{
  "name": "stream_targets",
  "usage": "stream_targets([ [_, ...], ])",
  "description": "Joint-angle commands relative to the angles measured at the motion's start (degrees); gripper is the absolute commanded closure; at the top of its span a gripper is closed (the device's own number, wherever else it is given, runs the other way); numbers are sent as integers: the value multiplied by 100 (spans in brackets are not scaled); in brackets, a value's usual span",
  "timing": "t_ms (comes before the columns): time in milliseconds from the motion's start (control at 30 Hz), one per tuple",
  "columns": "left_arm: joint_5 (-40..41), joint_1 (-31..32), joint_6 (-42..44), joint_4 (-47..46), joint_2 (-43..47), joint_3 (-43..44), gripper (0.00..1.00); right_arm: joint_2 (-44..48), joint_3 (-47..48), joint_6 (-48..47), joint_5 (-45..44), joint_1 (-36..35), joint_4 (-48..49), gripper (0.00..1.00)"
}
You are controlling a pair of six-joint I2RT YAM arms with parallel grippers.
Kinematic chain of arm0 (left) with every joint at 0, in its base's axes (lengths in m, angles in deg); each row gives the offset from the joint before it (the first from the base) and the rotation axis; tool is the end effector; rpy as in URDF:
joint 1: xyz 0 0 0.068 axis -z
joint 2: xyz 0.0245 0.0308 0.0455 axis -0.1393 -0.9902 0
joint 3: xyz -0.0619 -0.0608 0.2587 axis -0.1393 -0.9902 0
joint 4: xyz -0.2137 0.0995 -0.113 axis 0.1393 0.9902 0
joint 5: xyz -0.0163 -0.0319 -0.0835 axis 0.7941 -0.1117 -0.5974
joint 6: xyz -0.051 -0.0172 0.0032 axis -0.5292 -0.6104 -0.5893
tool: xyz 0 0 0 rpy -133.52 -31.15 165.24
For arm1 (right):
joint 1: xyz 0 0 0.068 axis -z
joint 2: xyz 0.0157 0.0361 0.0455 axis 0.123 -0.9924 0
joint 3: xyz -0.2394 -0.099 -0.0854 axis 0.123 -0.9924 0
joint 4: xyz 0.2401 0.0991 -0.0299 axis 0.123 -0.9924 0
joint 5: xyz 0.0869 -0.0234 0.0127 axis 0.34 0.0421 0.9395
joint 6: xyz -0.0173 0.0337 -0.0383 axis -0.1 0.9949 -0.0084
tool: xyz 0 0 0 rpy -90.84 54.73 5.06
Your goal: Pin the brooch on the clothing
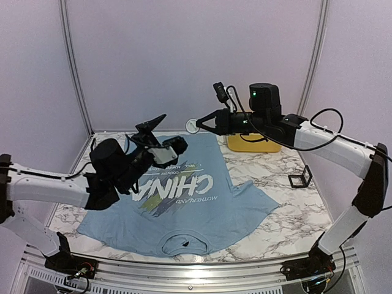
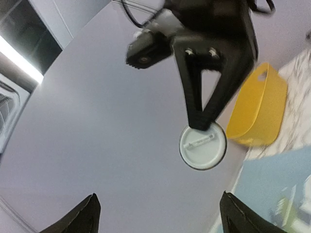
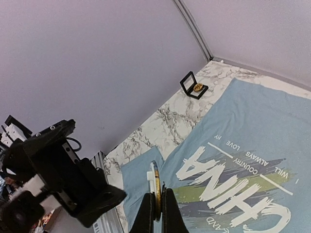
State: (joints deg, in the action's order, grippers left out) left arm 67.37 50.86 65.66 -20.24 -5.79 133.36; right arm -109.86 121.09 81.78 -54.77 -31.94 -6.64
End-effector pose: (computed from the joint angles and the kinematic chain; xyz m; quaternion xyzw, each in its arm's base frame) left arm 0.1780 -0.2660 0.3047 0.4344 0.3841 0.2226 0.7837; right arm 0.2796 0.2519 0.3693 -0.2582 0.7375 0.5082 0.3622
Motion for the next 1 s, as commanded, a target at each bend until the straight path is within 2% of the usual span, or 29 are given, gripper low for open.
stream_targets([
  [0,-2693,-314,-4018,3475,1224,708,12,498,-269,-319,-134,27,901,100],
  [100,-3759,-563,-5756,3775,1424,964,19,986,-815,-310,323,-33,2119,100],
  [200,-4564,-978,-7661,3713,1413,1375,32,1378,-1256,-702,347,-336,3152,100],
  [267,-5005,-1107,-8234,3698,1292,1684,36,1500,-1376,-986,200,-538,3356,100],
  [367,-5580,-1115,-8630,3665,1064,2102,35,1539,-1523,-1140,124,-739,3743,100],
  [467,-5598,-1115,-8935,3607,938,2376,30,1524,-1649,-1136,133,-864,4194,100],
  [600,-5913,-1070,-8882,3522,885,2507,31,1456,-1666,-1042,125,-906,4480,100],
  [733,-5938,-1023,-8842,3451,865,2473,58,1394,-1605,-1058,124,-911,4462,100],
  [767,-5946,-1020,-8835,3443,857,2481,62,1378,-1593,-1056,137,-915,4456,100],
  [967,-5790,-986,-8871,3442,834,2556,66,1371,-1547,-1048,207,-913,4410,100],
])
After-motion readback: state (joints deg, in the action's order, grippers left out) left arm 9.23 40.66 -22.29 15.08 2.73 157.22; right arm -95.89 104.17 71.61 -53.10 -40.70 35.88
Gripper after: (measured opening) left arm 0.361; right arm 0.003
